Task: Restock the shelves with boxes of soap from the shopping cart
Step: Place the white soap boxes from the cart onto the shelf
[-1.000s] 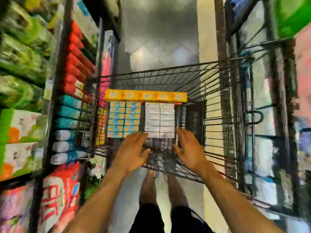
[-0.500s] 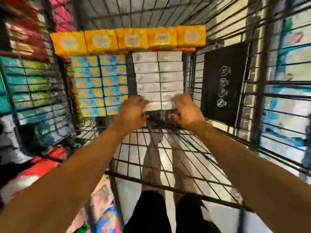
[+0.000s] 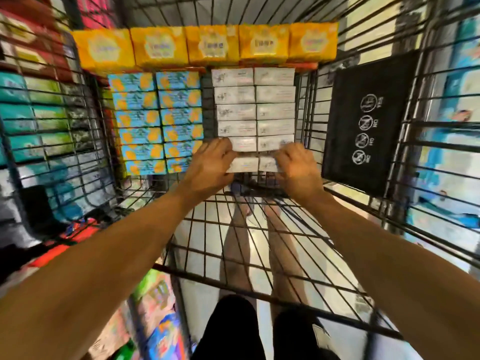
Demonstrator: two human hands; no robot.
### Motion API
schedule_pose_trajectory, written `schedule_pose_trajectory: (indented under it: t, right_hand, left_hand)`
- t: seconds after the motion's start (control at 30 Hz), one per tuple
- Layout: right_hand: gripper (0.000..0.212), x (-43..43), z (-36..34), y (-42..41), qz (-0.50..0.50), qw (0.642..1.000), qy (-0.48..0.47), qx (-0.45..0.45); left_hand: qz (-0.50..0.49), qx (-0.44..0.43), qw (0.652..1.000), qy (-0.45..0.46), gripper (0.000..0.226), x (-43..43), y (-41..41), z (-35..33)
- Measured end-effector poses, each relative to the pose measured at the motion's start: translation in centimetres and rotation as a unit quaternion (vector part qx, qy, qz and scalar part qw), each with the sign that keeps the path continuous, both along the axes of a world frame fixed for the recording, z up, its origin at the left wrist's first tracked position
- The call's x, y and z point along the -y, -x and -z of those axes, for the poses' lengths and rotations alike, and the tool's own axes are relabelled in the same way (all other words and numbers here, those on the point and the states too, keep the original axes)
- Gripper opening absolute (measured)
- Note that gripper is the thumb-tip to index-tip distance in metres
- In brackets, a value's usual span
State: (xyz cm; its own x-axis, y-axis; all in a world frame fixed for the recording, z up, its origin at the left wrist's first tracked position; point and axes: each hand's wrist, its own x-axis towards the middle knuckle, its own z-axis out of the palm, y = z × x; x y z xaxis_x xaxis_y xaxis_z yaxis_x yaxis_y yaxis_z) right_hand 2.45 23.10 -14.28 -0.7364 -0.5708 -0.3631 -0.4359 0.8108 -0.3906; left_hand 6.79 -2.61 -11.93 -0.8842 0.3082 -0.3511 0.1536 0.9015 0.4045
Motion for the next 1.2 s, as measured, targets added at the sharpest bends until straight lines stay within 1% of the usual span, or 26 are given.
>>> schedule_pose_trajectory:
  t: [0.07, 0.13, 0.2, 0.27, 0.33, 0.4, 0.47, 0.57, 0.67, 0.8, 0.83, 0.87, 0.9, 0.93, 1.07, 1.17, 1.2]
  right_hand:
    - [0.051, 0.0, -2.4, 0.5, 0.022, 0.996, -0.008, 0.084]
    - [0.052, -0.2, -5.3, 0.9, 0.078, 0.981, 0.028, 0.173]
    - [0.049, -0.4, -8.6, 1.0, 0.126, 0.961, 0.085, 0.232]
    - [0.043, -0.5, -12.3, 1.1, 0.178, 0.934, 0.146, 0.274]
    - [0.039, -0.3, -16.3, 1.1, 0.222, 0.908, 0.192, 0.299]
    - [0.037, -0.2, -19.9, 1.0, 0.239, 0.894, 0.222, 0.308]
    - [0.038, 0.1, -23.2, 0.8, 0.239, 0.884, 0.241, 0.322]
    - [0.046, 1.2, -27.8, -0.1, 0.234, 0.875, 0.277, 0.322]
    - [0.041, 2.7, -31.8, -2.4, 0.247, 0.846, 0.328, 0.339]
    - [0.026, 5.2, -36.0, -6.8, 0.21, 0.843, 0.337, 0.363]
    - [0.03, 5.8, -36.9, -8.1, 0.193, 0.841, 0.34, 0.375]
    - [0.039, 6.4, -37.8, -9.4, 0.173, 0.841, 0.34, 0.383]
    - [0.044, 7.0, -38.7, -10.9, 0.151, 0.843, 0.34, 0.389]
    - [0.04, 7.6, -39.7, -12.5, 0.128, 0.841, 0.342, 0.399]
    - [0.024, 8.6, -42.5, -20.3, 0.046, 0.837, 0.341, 0.427]
    - [0.022, 8.3, -44.6, -27.1, 0.028, 0.805, 0.343, 0.483]
    - [0.023, 8.1, -45.2, -29.3, 0.018, 0.801, 0.343, 0.491]
  left_hand:
    - [-0.028, 0.032, 0.998, -0.053, 0.043, 0.5, 0.2, -2.2]
    - [-0.1, 0.085, 0.984, -0.117, 0.043, 1.0, -0.1, -5.2]
    - [-0.208, 0.138, 0.951, -0.18, 0.041, 1.2, -0.6, -9.3]
    - [-0.301, 0.158, 0.915, -0.218, 0.037, 1.2, -1.4, -13.6]
    - [-0.4, 0.16, 0.862, -0.268, 0.035, 0.9, -2.6, -17.8]
    - [-0.497, 0.148, 0.788, -0.332, 0.035, 0.7, -4.1, -22.3]
    - [-0.561, 0.103, 0.743, -0.351, 0.033, 0.3, -6.0, -26.1]
    - [-0.651, 0.029, 0.647, -0.396, 0.033, -0.4, -9.9, -30.8]
    - [-0.7, -0.041, 0.565, -0.435, 0.036, -1.3, -15.2, -33.6]
    - [-0.729, -0.115, 0.468, -0.486, 0.029, -3.2, -22.5, -37.3]
    - [-0.734, -0.132, 0.446, -0.494, 0.029, -3.8, -24.4, -38.0]
    - [-0.742, -0.152, 0.429, -0.493, 0.026, -4.4, -26.3, -38.9]
    - [-0.751, -0.17, 0.413, -0.487, 0.022, -5.0, -28.4, -39.6]
    - [-0.756, -0.188, 0.398, -0.484, 0.019, -5.6, -30.3, -40.3]
    - [-0.767, -0.244, 0.337, -0.488, 0.026, -8.9, -39.6, -42.7]
    - [-0.781, -0.279, 0.296, -0.473, 0.029, -12.3, -47.1, -44.5]
    - [-0.784, -0.29, 0.286, -0.468, 0.031, -13.5, -49.6, -45.0]
